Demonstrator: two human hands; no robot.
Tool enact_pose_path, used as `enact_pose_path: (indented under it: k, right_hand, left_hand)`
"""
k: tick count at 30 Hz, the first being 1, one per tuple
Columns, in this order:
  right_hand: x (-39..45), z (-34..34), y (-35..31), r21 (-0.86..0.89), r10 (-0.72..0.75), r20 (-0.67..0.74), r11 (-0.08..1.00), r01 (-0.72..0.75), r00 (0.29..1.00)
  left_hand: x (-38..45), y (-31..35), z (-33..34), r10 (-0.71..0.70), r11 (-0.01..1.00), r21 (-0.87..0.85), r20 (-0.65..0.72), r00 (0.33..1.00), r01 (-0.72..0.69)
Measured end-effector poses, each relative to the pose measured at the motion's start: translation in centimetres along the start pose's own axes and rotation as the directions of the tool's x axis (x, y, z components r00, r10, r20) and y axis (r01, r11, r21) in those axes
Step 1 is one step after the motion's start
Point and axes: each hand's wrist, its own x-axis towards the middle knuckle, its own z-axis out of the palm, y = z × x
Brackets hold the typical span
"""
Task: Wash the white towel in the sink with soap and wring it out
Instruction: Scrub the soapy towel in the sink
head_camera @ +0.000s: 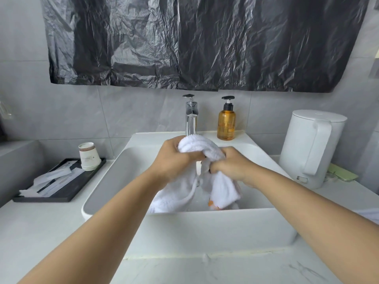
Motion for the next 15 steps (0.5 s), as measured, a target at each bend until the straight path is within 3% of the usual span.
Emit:
enact_pose_path:
  k: [2, 5, 8, 12, 15]
  right_hand:
    - [0.4, 0.0, -1.0, 0.265, 0.005, -0.137, 0.964, 0.032, 0.991]
    - [0.5, 0.6, -2.5, 0.505, 0.024, -0.189, 0.860, 0.076, 0.982]
    - [0.7, 1.8, -3.5, 0.589, 0.047, -0.204, 0.803, 0.084, 0.978]
    - [1.9, 2.4, -3.3, 0.640, 0.139, -0.288, 0.764, 0.083, 0.947]
    - [2.4, 2.6, -3.0, 0.591, 0.192, -0.324, 0.806, 0.040, 0.926]
  left_hand:
    - [0.0, -1.0, -0.4, -0.081, 0.994, -0.077, 0.009, 0.997, 0.082]
    - [-0.6, -2.1, -0.4, -0.128, 0.974, -0.155, 0.222, 0.967, 0.164]
    - [-1.3, -1.9, 0.1, -0.132, 0.966, -0.155, 0.396, 0.909, 0.207]
    - [-1.9, -2.1, 0.0, -0.259, 0.906, -0.178, 0.484, 0.835, 0.385]
    - [-1.9, -2.4, 0.3, -0.322, 0.851, -0.221, 0.496, 0.806, 0.476]
